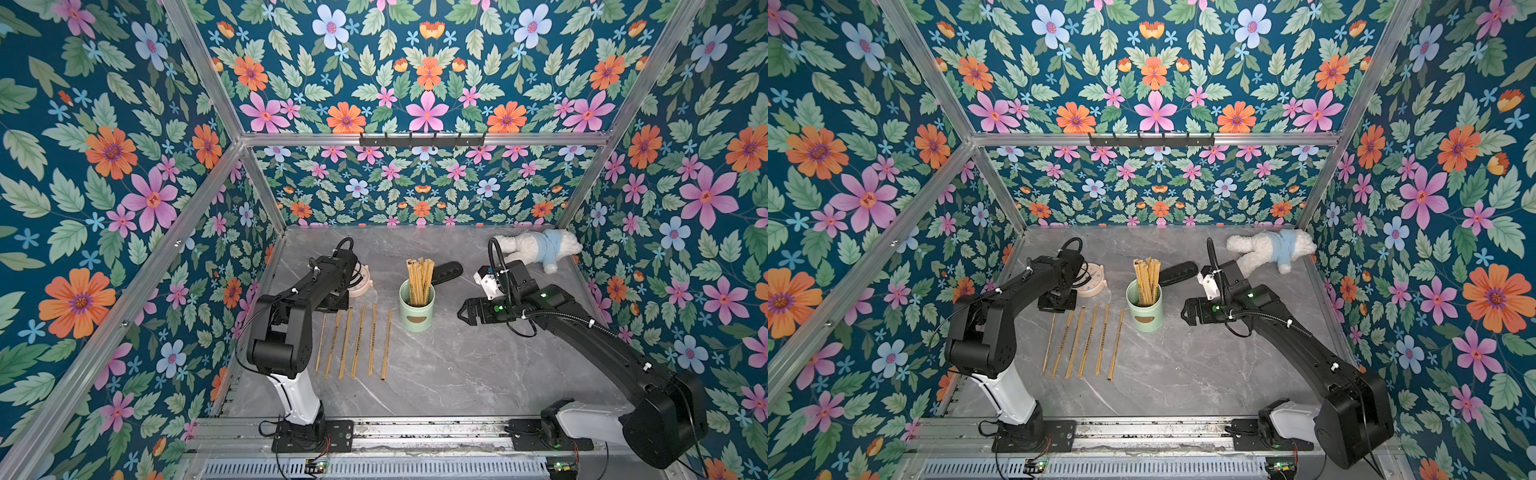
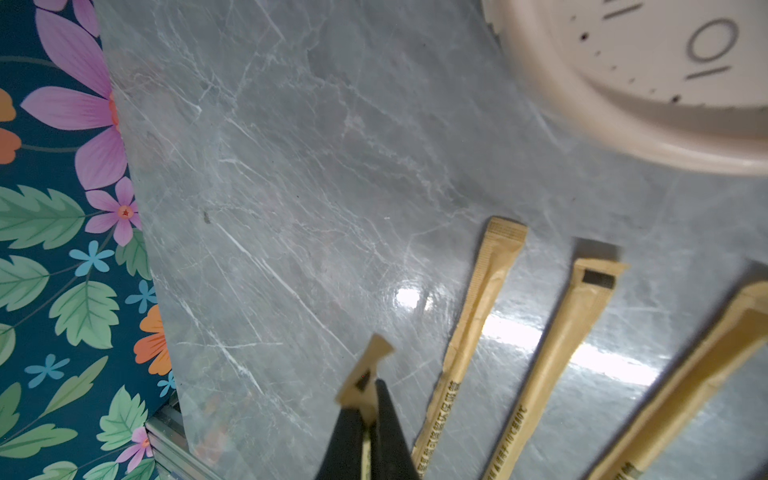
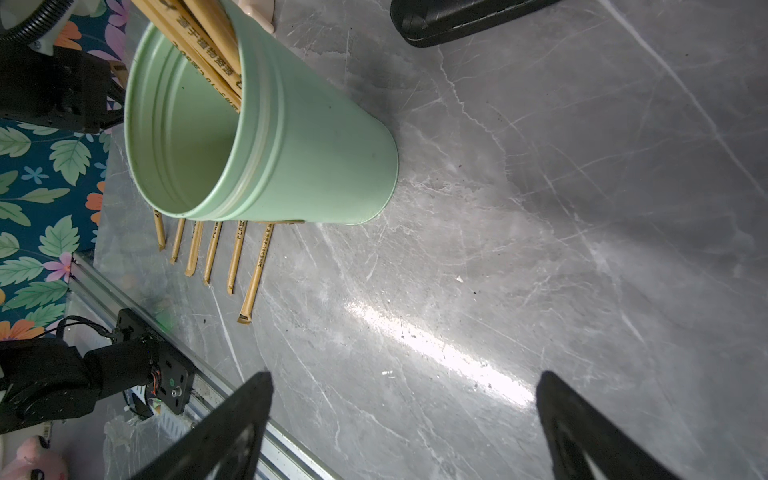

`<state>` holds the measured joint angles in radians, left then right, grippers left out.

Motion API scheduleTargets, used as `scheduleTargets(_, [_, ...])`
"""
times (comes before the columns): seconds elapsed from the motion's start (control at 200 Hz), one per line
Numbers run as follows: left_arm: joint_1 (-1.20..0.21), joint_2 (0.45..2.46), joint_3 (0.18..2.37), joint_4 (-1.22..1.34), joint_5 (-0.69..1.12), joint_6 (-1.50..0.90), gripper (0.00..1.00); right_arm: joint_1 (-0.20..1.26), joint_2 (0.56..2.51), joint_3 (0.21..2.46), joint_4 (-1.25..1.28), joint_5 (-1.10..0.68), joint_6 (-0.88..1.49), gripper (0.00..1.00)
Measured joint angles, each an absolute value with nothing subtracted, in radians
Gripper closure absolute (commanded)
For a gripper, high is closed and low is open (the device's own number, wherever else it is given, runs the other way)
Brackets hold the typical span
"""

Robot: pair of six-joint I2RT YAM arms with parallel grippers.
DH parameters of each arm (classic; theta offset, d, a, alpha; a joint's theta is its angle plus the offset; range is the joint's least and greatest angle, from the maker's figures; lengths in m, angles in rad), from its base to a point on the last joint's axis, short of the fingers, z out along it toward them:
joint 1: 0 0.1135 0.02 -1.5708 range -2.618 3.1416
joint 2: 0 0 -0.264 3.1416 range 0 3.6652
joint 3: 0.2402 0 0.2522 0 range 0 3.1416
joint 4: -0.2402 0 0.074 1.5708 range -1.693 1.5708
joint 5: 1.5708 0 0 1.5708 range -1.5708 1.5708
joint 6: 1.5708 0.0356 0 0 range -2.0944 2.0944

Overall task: Take the straws out of the storage container
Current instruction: Place the straw at the center of the board.

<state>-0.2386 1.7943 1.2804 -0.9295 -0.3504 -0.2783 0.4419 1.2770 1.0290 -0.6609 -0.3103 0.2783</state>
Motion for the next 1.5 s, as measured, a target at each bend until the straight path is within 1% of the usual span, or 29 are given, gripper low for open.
scheduleTargets(0.68, [-0.210, 1.820, 1.263, -0.883, -0.341, -0.261, 0.86, 0.442, 1.286, 1.029, -0.661, -0.310, 0.278, 0.01])
scheduleTargets(0.865, [-0.208, 1.821, 1.262, -0.880, -0.342, -0.260, 0.80, 0.442, 1.286, 1.029, -0.661, -0.310, 0.278, 0.01])
scheduleTargets(1.13, [-0.205, 1.812, 1.263, -0.880, -0.342, -0.261, 0.80, 0.442, 1.286, 1.029, -0.661, -0.310, 0.278, 0.01])
scheduleTargets(1.3, [-0.208, 1.707, 1.297, -0.889, -0.315, -0.270, 0.80, 0.442, 1.286, 1.029, -0.661, -0.310, 0.278, 0.01])
scheduleTargets(1.435, [-0.230, 1.564, 1.331, -0.874, -0.245, -0.289, 0.77, 0.442, 1.285, 1.029, -0.661, -0.308, 0.278, 0.01])
scheduleTargets(1.5, [-0.257, 1.493, 1.331, -0.841, -0.196, -0.305, 0.73, 0.442, 1.281, 1.029, -0.661, -0.301, 0.278, 0.01])
